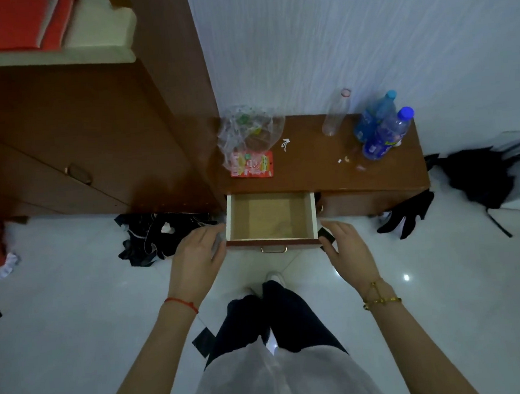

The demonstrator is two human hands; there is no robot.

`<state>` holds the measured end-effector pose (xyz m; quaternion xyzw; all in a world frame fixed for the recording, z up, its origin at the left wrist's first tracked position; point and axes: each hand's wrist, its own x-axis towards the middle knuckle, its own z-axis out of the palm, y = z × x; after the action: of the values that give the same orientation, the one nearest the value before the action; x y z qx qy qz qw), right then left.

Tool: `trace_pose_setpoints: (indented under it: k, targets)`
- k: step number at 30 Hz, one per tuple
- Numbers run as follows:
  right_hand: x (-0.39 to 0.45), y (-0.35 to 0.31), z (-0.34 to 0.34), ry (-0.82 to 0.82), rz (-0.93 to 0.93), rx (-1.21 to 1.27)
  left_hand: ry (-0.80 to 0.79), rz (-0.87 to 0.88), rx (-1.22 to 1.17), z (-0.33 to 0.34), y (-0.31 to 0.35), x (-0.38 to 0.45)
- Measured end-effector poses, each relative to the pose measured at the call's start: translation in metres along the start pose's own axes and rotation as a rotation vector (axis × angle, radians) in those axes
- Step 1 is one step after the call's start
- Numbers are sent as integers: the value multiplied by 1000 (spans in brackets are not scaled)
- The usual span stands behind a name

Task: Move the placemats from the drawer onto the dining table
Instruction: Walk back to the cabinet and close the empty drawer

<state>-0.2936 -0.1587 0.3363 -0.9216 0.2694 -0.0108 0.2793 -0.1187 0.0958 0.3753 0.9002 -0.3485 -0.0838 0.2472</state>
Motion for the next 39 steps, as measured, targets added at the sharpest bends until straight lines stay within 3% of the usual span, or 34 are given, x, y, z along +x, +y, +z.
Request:
trace_pose_setpoints:
  k: [6, 17, 23, 31, 39]
  targets:
    - [41, 45, 61, -19, 14, -26, -7, 32, 45, 76, -35, 29]
    - [61, 172, 269, -21, -62, -74, -67, 98, 83, 307, -162, 27]
    - [56, 213, 330, 206, -185, -100, 86, 203, 86, 383, -205, 12]
    - [71, 236, 372, 586, -308, -63, 406, 340, 123, 413, -224, 17]
    - [108, 237, 377, 717, -375, -57, 521, 364, 90, 427, -230, 54]
